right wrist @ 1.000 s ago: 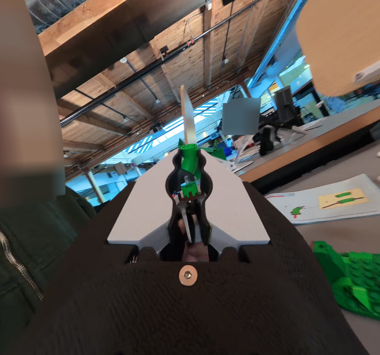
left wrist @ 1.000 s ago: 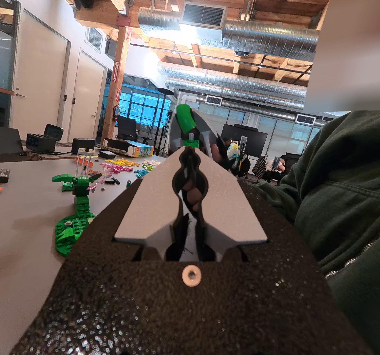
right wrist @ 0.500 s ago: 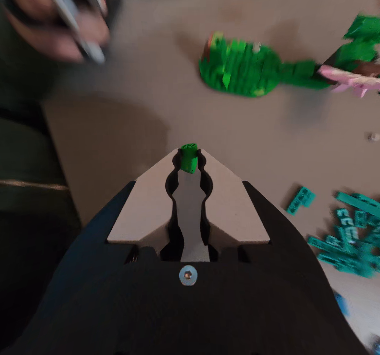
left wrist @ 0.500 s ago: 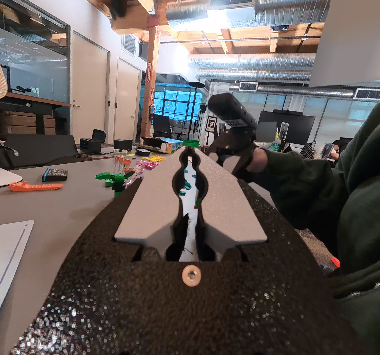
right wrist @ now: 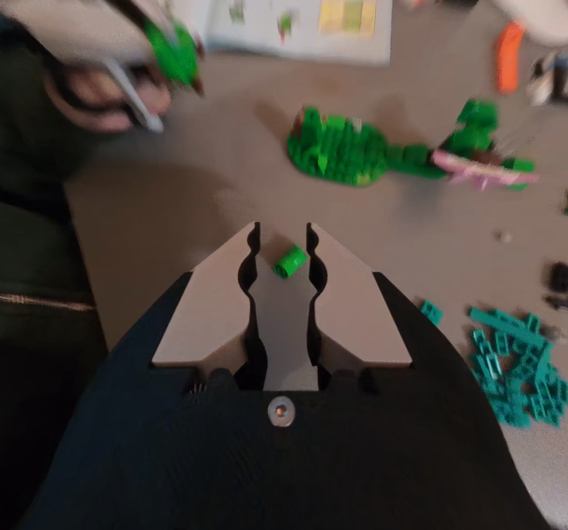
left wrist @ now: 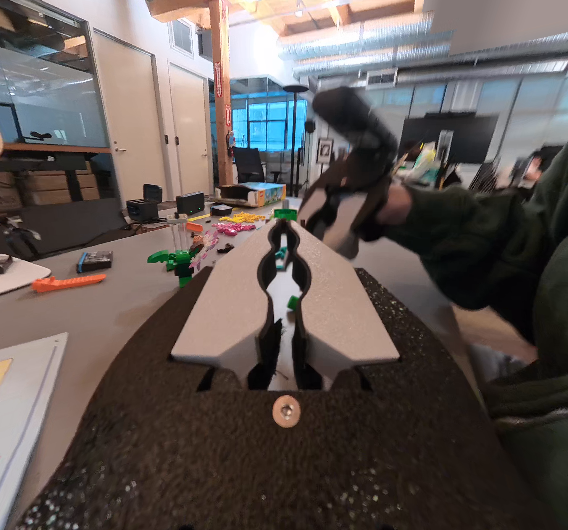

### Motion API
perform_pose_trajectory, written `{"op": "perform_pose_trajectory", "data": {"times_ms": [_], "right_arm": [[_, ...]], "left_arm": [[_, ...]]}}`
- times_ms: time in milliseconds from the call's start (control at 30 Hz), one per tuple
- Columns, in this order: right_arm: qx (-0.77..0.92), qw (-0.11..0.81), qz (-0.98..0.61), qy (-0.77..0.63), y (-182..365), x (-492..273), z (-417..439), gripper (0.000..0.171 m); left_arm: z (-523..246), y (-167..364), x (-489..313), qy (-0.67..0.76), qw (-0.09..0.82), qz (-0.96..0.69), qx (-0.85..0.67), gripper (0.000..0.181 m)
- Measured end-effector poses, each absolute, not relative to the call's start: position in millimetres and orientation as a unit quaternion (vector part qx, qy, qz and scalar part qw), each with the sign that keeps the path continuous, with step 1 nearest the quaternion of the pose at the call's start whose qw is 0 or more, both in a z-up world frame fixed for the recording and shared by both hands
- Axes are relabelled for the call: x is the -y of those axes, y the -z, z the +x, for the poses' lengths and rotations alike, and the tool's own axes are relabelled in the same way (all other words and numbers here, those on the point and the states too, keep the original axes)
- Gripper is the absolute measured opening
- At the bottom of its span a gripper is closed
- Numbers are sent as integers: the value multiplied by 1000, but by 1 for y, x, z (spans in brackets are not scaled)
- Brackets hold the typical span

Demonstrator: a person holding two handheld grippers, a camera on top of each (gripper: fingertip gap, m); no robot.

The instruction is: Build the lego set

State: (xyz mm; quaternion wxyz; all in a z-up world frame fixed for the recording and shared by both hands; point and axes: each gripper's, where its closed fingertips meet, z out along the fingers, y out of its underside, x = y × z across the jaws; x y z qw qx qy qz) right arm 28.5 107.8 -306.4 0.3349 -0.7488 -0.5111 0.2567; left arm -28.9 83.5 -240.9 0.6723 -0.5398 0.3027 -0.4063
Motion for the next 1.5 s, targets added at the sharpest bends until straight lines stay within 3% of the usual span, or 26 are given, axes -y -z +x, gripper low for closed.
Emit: {"op": "perform_pose_trajectory", "data": {"times_ms": [33,167,667,1033,1133,1167,1367,1500], "right_arm": [[501,369,-720,-306,286,-103,19,24],[478,437,-630,-429,231,-80,2,9],[507,422,-634,-404,250,-77,-8,3],[468,440,-604,-471,245,-77,-8,2],[443,436,-585,-521,242,-74,-9,2],[434,432,-581,-536,242,-73,-9,2],[398,415,-551,-605,241,-69,-12,2],[411,436,-510,-617,232,-63,-9,2]], "left_arm": [[-26,243,-82,393,673,-541,-316,0],[-13,252,-77,335,675,-541,-374,0],[-8,255,-73,329,670,-535,-396,0],[-10,248,-70,330,689,-515,-389,1],[-15,242,-79,308,715,-517,-356,60],[-13,244,-78,313,708,-520,-361,62],[-1,253,-69,330,677,-521,-401,35],[-5,246,-65,424,645,-519,-368,29]]}}
